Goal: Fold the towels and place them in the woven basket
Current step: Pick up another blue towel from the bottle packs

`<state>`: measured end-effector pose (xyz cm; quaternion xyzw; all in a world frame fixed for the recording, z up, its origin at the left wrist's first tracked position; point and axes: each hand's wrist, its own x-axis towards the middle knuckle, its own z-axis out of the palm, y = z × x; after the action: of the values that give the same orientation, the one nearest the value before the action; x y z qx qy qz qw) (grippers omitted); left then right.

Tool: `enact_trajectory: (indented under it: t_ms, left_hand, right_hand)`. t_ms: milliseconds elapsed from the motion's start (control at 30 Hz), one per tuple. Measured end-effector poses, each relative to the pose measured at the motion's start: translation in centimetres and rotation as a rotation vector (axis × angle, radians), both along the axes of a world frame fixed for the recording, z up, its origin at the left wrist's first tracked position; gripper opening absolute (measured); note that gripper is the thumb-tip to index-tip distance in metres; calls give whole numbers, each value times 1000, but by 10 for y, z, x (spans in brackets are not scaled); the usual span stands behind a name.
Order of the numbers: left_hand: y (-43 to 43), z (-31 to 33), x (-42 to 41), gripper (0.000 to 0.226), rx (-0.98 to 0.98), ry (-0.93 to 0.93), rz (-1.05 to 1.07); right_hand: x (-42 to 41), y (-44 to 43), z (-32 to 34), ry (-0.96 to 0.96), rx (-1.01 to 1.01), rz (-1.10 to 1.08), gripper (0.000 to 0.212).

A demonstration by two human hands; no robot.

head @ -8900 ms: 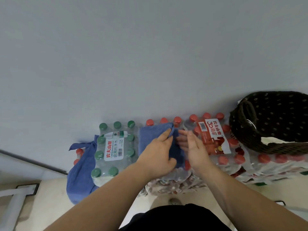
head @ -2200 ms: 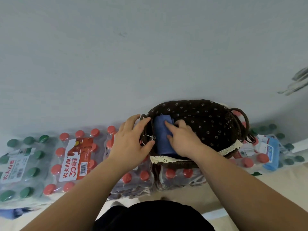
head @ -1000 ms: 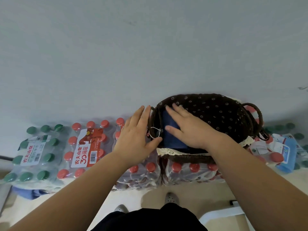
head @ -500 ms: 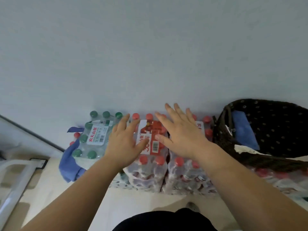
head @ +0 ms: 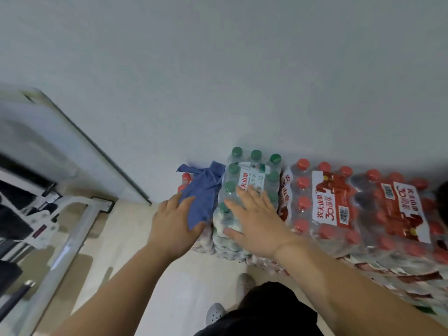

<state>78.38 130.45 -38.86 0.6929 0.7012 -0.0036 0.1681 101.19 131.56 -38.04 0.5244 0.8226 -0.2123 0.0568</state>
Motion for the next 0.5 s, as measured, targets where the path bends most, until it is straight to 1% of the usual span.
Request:
enact_trajectory:
  t_ms: [67, 167, 300, 400, 500]
  left_hand:
    - [6, -6, -17, 73, -36, -8, 19]
    - [16, -12, -41, 72, -74, 2, 57]
    - [28, -11, -78, 72, -108, 44, 104]
    - [43, -16, -103, 73, -125, 86, 123]
    - [59, -31, -119, 73, -189, 93, 111]
  right_hand:
    - [-20, 13, -6, -10, -17, 55, 84]
    - [-50, 41, -15, -22, -5, 138, 79]
    - [-98, 81, -26, -76, -34, 240, 79]
    - [-121, 107, -40, -107, -72, 274, 77]
    - [-136, 127, -61, -170, -131, 258, 78]
